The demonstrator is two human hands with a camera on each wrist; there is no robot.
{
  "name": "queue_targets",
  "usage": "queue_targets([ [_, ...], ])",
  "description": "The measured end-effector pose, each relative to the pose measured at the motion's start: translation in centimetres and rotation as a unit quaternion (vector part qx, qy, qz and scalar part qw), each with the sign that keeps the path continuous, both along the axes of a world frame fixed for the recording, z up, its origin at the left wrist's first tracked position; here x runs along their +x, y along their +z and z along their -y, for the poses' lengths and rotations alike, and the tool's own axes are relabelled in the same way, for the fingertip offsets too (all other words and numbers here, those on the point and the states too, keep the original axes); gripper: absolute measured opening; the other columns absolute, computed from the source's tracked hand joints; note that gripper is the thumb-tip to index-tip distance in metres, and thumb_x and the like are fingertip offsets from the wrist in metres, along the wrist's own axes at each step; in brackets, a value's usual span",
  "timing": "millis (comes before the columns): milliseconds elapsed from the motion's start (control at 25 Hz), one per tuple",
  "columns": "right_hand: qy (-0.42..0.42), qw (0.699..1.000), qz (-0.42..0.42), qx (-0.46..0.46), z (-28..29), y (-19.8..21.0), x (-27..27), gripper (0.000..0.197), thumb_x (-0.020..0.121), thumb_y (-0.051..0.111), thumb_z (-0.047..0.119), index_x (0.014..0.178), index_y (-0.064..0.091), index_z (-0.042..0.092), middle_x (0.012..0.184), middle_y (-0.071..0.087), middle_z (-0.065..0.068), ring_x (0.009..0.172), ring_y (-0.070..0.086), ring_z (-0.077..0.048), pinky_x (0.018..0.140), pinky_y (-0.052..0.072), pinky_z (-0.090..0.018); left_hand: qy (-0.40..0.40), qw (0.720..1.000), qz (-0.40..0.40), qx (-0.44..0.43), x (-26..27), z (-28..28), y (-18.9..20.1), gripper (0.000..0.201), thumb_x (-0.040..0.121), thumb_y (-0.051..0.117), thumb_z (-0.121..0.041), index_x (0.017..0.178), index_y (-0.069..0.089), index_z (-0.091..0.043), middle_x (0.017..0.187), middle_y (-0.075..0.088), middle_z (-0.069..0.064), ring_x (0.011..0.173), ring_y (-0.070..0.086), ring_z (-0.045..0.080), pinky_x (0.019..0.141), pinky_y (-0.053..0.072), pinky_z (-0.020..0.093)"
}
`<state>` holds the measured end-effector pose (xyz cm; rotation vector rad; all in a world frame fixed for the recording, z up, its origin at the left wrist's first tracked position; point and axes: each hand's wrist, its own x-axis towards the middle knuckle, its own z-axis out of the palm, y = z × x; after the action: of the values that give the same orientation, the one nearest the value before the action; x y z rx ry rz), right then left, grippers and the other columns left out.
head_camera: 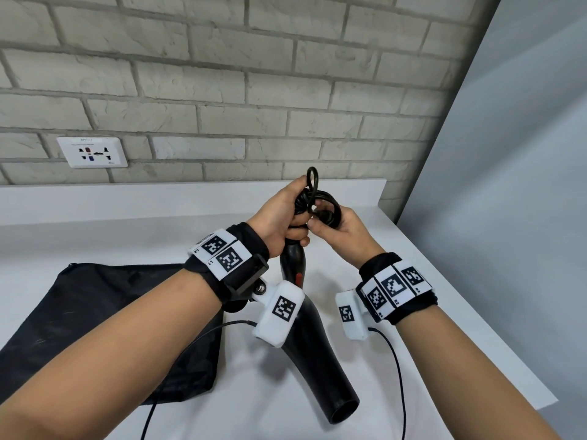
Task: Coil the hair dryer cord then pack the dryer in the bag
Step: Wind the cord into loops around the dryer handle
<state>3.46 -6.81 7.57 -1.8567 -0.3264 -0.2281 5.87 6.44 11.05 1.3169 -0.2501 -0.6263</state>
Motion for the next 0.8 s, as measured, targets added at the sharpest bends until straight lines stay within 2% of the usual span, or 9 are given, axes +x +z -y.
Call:
queue_targets([
  [80, -0.009, 1.000, -0.008, -0.012, 0.6, -0.7, 0.0, 0.011, 0.077, 0.056, 0.025, 0.084, 0.054, 0.016, 0.070, 0.051, 0.008, 0.063, 0.050, 0.004, 0.063, 0.040, -0.011, 0.017, 1.000, -0.008, -0.020, -0.1, -0.1, 0.2, 0.053, 0.088, 0.034, -0.063, 0.062, 0.046, -0.018, 0.034, 0.021, -0.008, 0.027, 0.014, 0.009, 0.044, 0.028, 0.023],
  [200, -0.062, 0.996, -0.033, -0.048, 2.6, -2.3, -0.3, 0.024, 0.079, 0.047, 0.034, 0.070, 0.047, 0.013, 0.061, 0.034, 0.007, 0.049, 0.035, 0.000, 0.056, 0.030, -0.019, 0.020, 0.999, 0.014, -0.045, 0.3, -0.8, 1.1, 0.054, 0.086, 0.034, -0.065, 0.061, 0.046, -0.020, 0.035, 0.018, -0.009, 0.027, 0.011, 0.009, 0.048, 0.024, 0.025],
  [280, -0.094, 0.990, -0.042, -0.096, 3.7, -3.3, -0.3, 0.024, 0.081, 0.042, 0.038, 0.065, 0.042, 0.020, 0.061, 0.034, 0.006, 0.053, 0.033, -0.002, 0.058, 0.029, -0.021, 0.013, 0.999, 0.026, -0.045, 0.4, -1.0, 1.3, 0.049, 0.089, 0.037, -0.059, 0.060, 0.045, -0.020, 0.034, 0.018, -0.009, 0.027, 0.011, 0.009, 0.048, 0.023, 0.026],
  [360, -0.102, 0.985, -0.067, -0.120, 4.3, -3.6, 0.0, 0.025, 0.085, 0.040, 0.038, 0.066, 0.044, 0.021, 0.067, 0.042, 0.004, 0.065, 0.041, -0.009, 0.068, 0.033, -0.025, 0.000, 0.999, 0.036, -0.033, 0.2, -0.7, 1.0, 0.046, 0.091, 0.037, -0.053, 0.060, 0.044, -0.019, 0.034, 0.019, -0.008, 0.026, 0.012, 0.009, 0.046, 0.026, 0.024],
  [480, -0.098, 0.972, -0.114, -0.178, 4.7, -3.6, 0.6, 0.012, 0.092, 0.048, 0.023, 0.092, 0.060, 0.019, 0.100, 0.056, -0.006, 0.099, 0.051, -0.020, 0.090, 0.036, -0.029, -0.011, 0.999, 0.044, -0.006, -0.3, 0.1, 0.4, 0.043, 0.092, 0.039, -0.049, 0.062, 0.044, -0.019, 0.035, 0.021, -0.008, 0.027, 0.013, 0.009, 0.044, 0.027, 0.024],
  [560, -0.115, 0.978, -0.078, -0.158, 4.3, -2.8, 0.4, 0.026, 0.090, 0.049, 0.010, 0.115, 0.056, 0.015, 0.112, 0.054, -0.002, 0.110, 0.048, -0.015, 0.093, 0.032, -0.024, -0.006, 0.999, 0.046, 0.005, -0.3, 0.4, 0.2, 0.042, 0.092, 0.040, -0.049, 0.063, 0.045, -0.019, 0.035, 0.020, -0.008, 0.029, 0.012, 0.009, 0.047, 0.024, 0.027],
  [600, -0.116, 0.988, -0.039, -0.096, 3.8, -2.0, 0.2, 0.028, 0.091, 0.046, 0.007, 0.117, 0.055, 0.013, 0.110, 0.055, 0.000, 0.108, 0.049, -0.010, 0.091, 0.033, -0.022, -0.001, 0.999, 0.047, 0.008, -0.3, 0.5, 0.1, 0.042, 0.092, 0.040, -0.050, 0.063, 0.045, -0.019, 0.035, 0.020, -0.009, 0.029, 0.011, 0.009, 0.048, 0.023, 0.027],
  [680, -0.104, 0.992, 0.050, 0.046, 2.7, -0.2, -0.2, 0.024, 0.091, 0.039, 0.015, 0.106, 0.057, 0.017, 0.098, 0.059, 0.005, 0.090, 0.057, 0.001, 0.079, 0.044, -0.017, 0.010, 0.999, 0.047, 0.013, -0.3, 0.6, 0.0, 0.042, 0.092, 0.039, -0.051, 0.064, 0.044, -0.019, 0.036, 0.020, -0.009, 0.030, 0.011, 0.009, 0.049, 0.023, 0.027],
  [800, -0.097, 0.987, 0.089, 0.097, 1.6, 1.5, -0.3, 0.017, 0.086, 0.040, 0.026, 0.082, 0.056, 0.022, 0.081, 0.062, 0.006, 0.067, 0.059, 0.000, 0.065, 0.050, -0.023, 0.024, 0.998, 0.052, 0.025, -0.3, 0.8, 0.0, 0.043, 0.091, 0.038, -0.054, 0.065, 0.044, -0.020, 0.037, 0.019, -0.009, 0.031, 0.011, 0.009, 0.047, 0.023, 0.026],
])
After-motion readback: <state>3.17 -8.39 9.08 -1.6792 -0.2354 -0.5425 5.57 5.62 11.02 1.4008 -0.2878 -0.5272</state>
